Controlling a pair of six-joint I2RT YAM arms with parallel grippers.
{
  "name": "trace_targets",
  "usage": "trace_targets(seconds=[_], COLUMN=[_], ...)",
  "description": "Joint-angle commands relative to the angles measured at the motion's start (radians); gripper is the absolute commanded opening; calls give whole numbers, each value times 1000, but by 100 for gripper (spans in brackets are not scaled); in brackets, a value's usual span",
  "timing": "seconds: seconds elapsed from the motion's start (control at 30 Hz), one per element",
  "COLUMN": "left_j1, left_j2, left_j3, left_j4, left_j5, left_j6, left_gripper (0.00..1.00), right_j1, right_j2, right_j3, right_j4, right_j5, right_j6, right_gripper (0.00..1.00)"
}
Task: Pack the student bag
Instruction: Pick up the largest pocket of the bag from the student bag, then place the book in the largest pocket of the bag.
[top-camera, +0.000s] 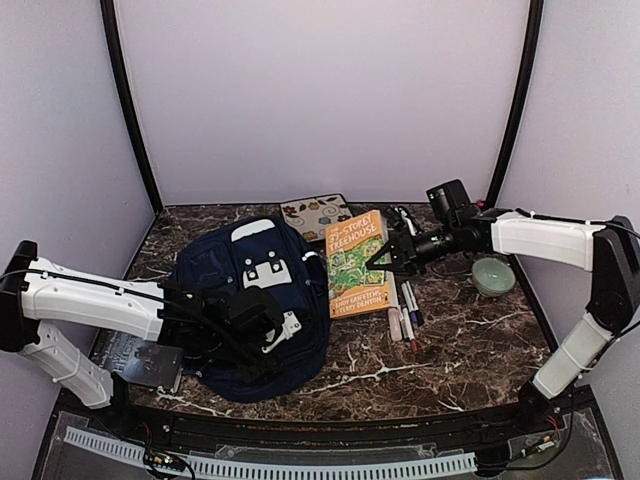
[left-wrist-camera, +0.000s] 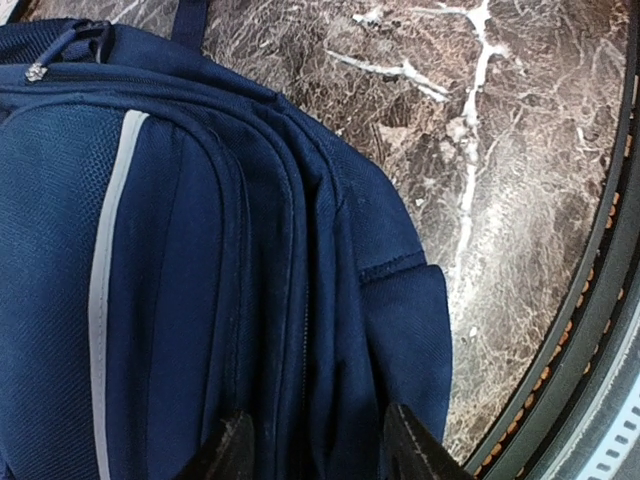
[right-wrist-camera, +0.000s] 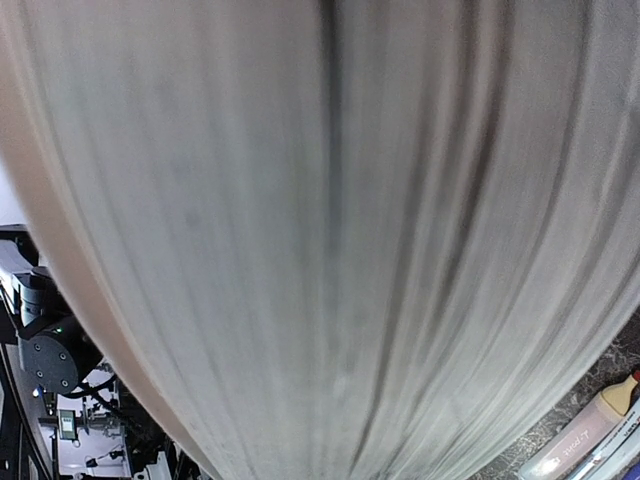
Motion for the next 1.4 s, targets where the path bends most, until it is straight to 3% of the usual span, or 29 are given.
trace_targets(seconds=[0.0,0.13,0.4,0.47,0.63,0.77,0.87,1.03,1.37], left_j1=[-4,-5,-2,8,69,120,133,155,156], left_j2=[76,152,151,121,33,-33,-56,-54,-75], left_j3=[39,78,137,147,157,145,149,193,273], left_j4=[14,7,6,23,115,243,344,426,455], left_j5=[1,-47,-150,-169,-200,-277,-376,-376,-281], left_j6=[-38,-50,-29,-36,-31,-1,42,99,108], left_gripper=[46,40,12,0,0,0,0,0,0], right_j1=[-4,-4,-3,-4,-4,-2,-2,25,169], right_j2=[-51,-65,-101,-113,-141,-163,-185,-196,-99], right_j3=[-2,-7,-19,-11,93,92,-8,-167,-173], right_j4=[94,86,52,20,-188,-266,-241,-87,46], right_j5=[-50,-34,-14,-13,38,-117,-168,-361,-406], right_j6=[-28,-42,-93,-129,-276,-294,-286,-159,-93], right_gripper=[0,0,0,0,0,0,0,0,0])
